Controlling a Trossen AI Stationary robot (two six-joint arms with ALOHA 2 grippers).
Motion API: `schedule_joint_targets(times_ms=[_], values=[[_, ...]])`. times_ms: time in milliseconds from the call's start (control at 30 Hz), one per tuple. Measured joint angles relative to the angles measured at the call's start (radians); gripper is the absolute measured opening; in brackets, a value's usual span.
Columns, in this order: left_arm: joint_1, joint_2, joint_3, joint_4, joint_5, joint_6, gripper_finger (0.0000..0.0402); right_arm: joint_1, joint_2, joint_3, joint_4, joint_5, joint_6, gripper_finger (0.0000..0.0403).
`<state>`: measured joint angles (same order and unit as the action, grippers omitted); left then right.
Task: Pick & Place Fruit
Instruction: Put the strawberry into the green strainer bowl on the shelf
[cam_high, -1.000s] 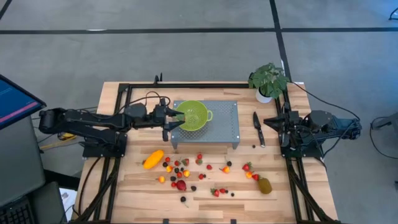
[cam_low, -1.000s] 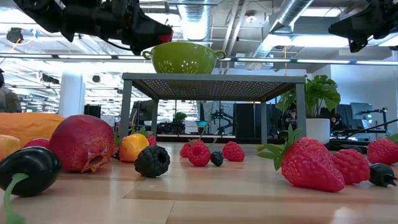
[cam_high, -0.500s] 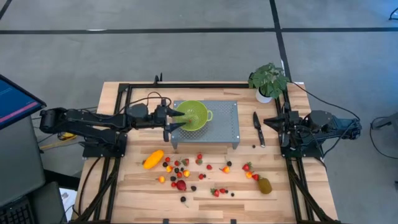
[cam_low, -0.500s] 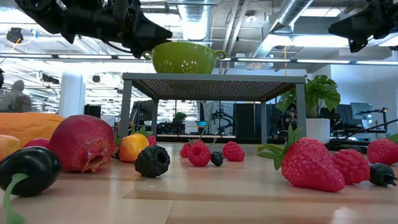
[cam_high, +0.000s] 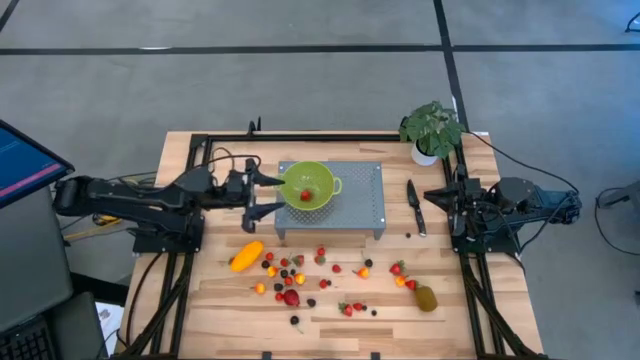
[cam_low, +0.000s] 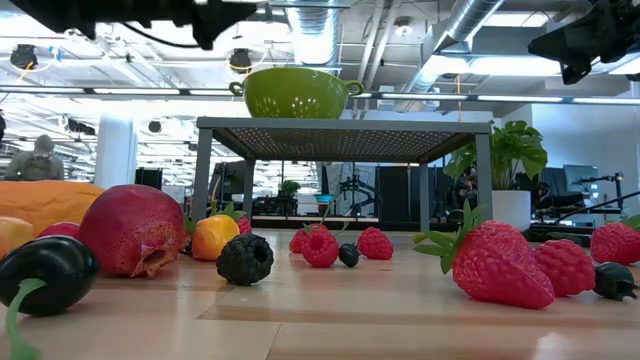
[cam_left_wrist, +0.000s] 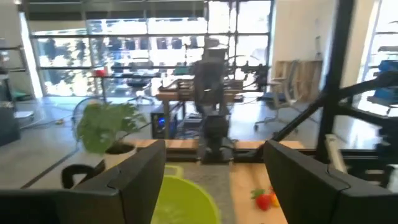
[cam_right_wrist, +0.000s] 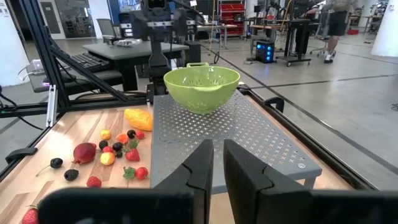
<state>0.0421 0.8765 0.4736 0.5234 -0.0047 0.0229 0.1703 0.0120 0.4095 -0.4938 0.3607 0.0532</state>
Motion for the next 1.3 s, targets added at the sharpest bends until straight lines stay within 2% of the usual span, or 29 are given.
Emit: schedule_joint_targets(times_ms=[100,300,500,667,867,1033,1300], values=[[-0.048,-0.066,0.000,-0.112,-0.013,0.045,0.0267,0.000,0.000,0.000,0.000,0.000,0.000,0.0033],[-0.162,-0.163,0.000,-0.418,-0.142,0.039,0.0294,0.000,0.000,0.000,0.000,0.000,0.000,0.0033],[-0.270,-0.183,0.000,-0.704,-0.208,-0.160,0.0320,0.000,0.000,0.000,0.000,0.000,0.000,0.0033],[-0.351,-0.182,0.000,-0.838,-0.215,-0.320,0.0315,0.000,0.000,0.000,0.000,0.000,0.000,0.0033],[-0.392,-0.166,0.000,-0.976,-0.258,-0.446,0.0299,0.000,0.000,0.000,0.000,0.000,0.000,0.0033],[-0.391,-0.148,0.000,-0.977,-0.265,-0.452,0.0292,0.000,0.000,0.000,0.000,0.000,0.000,0.0033],[-0.391,-0.148,0.000,-0.970,-0.425,-0.449,0.0290,0.000,0.000,0.000,0.000,0.000,0.000,0.0033]])
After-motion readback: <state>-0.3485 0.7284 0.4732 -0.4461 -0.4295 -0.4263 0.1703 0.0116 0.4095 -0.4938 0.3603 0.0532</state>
